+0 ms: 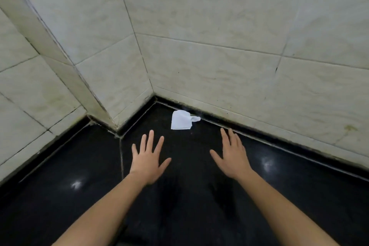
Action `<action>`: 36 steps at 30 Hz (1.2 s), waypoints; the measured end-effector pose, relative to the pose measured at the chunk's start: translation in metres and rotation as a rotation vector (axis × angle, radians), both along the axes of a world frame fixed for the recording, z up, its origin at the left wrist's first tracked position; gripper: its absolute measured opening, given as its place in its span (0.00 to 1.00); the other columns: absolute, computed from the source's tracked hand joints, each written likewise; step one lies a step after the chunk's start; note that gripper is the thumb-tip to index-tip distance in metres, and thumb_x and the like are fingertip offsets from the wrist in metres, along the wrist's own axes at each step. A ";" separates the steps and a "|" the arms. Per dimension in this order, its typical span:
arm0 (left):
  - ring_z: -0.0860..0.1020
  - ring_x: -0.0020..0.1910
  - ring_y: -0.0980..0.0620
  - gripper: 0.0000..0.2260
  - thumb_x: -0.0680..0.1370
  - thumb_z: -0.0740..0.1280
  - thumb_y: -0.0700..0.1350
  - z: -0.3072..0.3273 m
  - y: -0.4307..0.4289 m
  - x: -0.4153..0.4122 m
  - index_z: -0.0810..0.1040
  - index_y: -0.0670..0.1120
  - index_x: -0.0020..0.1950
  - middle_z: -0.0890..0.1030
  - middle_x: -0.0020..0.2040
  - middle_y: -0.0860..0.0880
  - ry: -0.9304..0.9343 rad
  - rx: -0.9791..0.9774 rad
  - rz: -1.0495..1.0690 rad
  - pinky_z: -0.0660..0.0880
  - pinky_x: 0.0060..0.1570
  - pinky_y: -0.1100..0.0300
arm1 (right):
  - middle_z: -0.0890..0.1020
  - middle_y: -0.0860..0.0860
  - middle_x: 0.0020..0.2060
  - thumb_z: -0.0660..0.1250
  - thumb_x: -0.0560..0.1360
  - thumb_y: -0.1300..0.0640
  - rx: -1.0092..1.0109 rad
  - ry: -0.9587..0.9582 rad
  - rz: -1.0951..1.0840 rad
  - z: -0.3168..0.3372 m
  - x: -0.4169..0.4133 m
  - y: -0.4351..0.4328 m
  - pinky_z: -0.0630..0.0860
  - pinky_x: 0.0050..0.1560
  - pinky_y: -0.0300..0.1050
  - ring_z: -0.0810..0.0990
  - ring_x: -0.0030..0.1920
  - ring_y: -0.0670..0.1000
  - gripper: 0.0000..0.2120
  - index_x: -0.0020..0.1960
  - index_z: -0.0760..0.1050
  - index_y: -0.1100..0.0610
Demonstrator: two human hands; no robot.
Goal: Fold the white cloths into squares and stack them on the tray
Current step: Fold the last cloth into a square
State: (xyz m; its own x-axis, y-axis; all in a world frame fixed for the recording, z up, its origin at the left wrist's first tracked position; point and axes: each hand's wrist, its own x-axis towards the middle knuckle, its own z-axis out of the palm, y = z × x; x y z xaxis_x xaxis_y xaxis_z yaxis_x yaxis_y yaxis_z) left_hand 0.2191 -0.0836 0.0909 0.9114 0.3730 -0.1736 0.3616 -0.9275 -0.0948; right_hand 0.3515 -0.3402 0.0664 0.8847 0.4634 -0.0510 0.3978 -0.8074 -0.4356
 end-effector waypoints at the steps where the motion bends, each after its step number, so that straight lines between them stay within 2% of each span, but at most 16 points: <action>1: 0.36 0.79 0.41 0.36 0.79 0.46 0.69 -0.012 0.015 0.015 0.36 0.54 0.80 0.29 0.78 0.45 0.021 -0.035 -0.023 0.46 0.75 0.35 | 0.49 0.57 0.81 0.58 0.80 0.38 0.014 0.049 -0.025 -0.009 0.007 0.013 0.55 0.77 0.54 0.49 0.80 0.58 0.40 0.81 0.42 0.53; 4: 0.37 0.79 0.41 0.35 0.79 0.46 0.68 -0.051 0.056 0.055 0.38 0.54 0.80 0.30 0.78 0.46 0.061 -0.121 -0.068 0.46 0.75 0.34 | 0.57 0.56 0.79 0.63 0.80 0.42 0.133 0.254 -0.182 -0.030 0.032 0.054 0.62 0.74 0.52 0.59 0.78 0.56 0.38 0.81 0.49 0.55; 7: 0.37 0.79 0.41 0.37 0.75 0.37 0.71 -0.094 0.092 0.078 0.37 0.55 0.80 0.30 0.78 0.46 0.122 -0.154 -0.109 0.46 0.74 0.34 | 0.64 0.57 0.75 0.66 0.78 0.45 0.248 0.367 -0.351 -0.051 0.060 0.101 0.69 0.70 0.51 0.71 0.71 0.56 0.37 0.80 0.54 0.55; 10: 0.39 0.79 0.41 0.39 0.72 0.32 0.71 -0.136 0.124 0.089 0.39 0.55 0.80 0.34 0.80 0.48 0.169 -0.202 -0.115 0.47 0.74 0.33 | 0.71 0.56 0.70 0.69 0.78 0.50 0.359 0.442 -0.517 -0.076 0.087 0.152 0.71 0.61 0.42 0.78 0.62 0.54 0.32 0.77 0.61 0.56; 12: 0.43 0.79 0.40 0.37 0.74 0.34 0.71 -0.153 0.134 0.089 0.42 0.56 0.80 0.40 0.81 0.50 0.181 -0.201 -0.128 0.50 0.72 0.31 | 0.74 0.54 0.69 0.69 0.77 0.49 0.400 0.462 -0.584 -0.090 0.100 0.178 0.72 0.62 0.44 0.79 0.59 0.52 0.30 0.76 0.64 0.55; 15: 0.47 0.79 0.40 0.33 0.78 0.41 0.70 -0.169 0.141 0.086 0.46 0.58 0.81 0.47 0.82 0.51 0.122 -0.187 -0.155 0.53 0.71 0.31 | 0.75 0.52 0.66 0.69 0.77 0.47 0.408 0.457 -0.621 -0.113 0.114 0.207 0.72 0.63 0.45 0.77 0.61 0.51 0.29 0.74 0.65 0.54; 19: 0.45 0.79 0.40 0.32 0.79 0.42 0.69 -0.177 0.143 0.084 0.44 0.58 0.80 0.45 0.82 0.51 0.113 -0.184 -0.163 0.51 0.70 0.30 | 0.80 0.50 0.56 0.67 0.78 0.46 0.353 0.396 -0.647 -0.132 0.127 0.229 0.71 0.53 0.42 0.78 0.56 0.51 0.20 0.65 0.73 0.54; 22: 0.42 0.79 0.40 0.32 0.79 0.40 0.69 -0.178 0.145 0.084 0.39 0.58 0.80 0.40 0.81 0.52 0.163 -0.193 -0.163 0.49 0.71 0.31 | 0.82 0.47 0.47 0.67 0.78 0.45 0.387 0.399 -0.697 -0.135 0.128 0.230 0.72 0.52 0.42 0.81 0.52 0.51 0.12 0.54 0.78 0.53; 26: 0.41 0.79 0.41 0.32 0.79 0.41 0.69 -0.171 0.148 0.087 0.38 0.58 0.80 0.39 0.81 0.52 0.206 -0.188 -0.158 0.50 0.72 0.32 | 0.84 0.48 0.42 0.70 0.76 0.46 0.461 0.467 -0.717 -0.131 0.102 0.208 0.79 0.53 0.47 0.83 0.46 0.49 0.08 0.47 0.79 0.50; 29: 0.43 0.79 0.41 0.32 0.79 0.43 0.69 -0.165 0.150 0.090 0.41 0.58 0.80 0.41 0.81 0.52 0.228 -0.205 -0.152 0.52 0.72 0.32 | 0.84 0.48 0.37 0.71 0.75 0.52 0.497 0.568 -0.684 -0.122 0.068 0.181 0.79 0.45 0.45 0.83 0.39 0.47 0.03 0.44 0.79 0.50; 31: 0.43 0.79 0.42 0.32 0.79 0.45 0.68 -0.163 0.152 0.093 0.43 0.59 0.80 0.43 0.82 0.52 0.236 -0.238 -0.130 0.52 0.72 0.32 | 0.84 0.47 0.37 0.71 0.75 0.54 0.477 0.643 -0.632 -0.115 0.042 0.161 0.77 0.42 0.42 0.81 0.35 0.45 0.01 0.45 0.79 0.50; 34: 0.44 0.79 0.40 0.29 0.82 0.49 0.63 -0.153 0.147 0.099 0.47 0.57 0.81 0.44 0.82 0.51 0.281 -0.296 -0.074 0.53 0.73 0.32 | 0.85 0.48 0.38 0.71 0.74 0.55 0.424 0.699 -0.595 -0.105 -0.003 0.126 0.79 0.43 0.44 0.80 0.35 0.45 0.02 0.46 0.80 0.48; 36: 0.49 0.79 0.39 0.27 0.83 0.51 0.60 -0.144 0.132 0.097 0.51 0.53 0.81 0.49 0.82 0.47 0.251 -0.358 -0.012 0.56 0.73 0.34 | 0.84 0.46 0.36 0.71 0.74 0.54 0.343 0.687 -0.551 -0.100 -0.035 0.098 0.78 0.42 0.39 0.80 0.35 0.43 0.02 0.45 0.80 0.47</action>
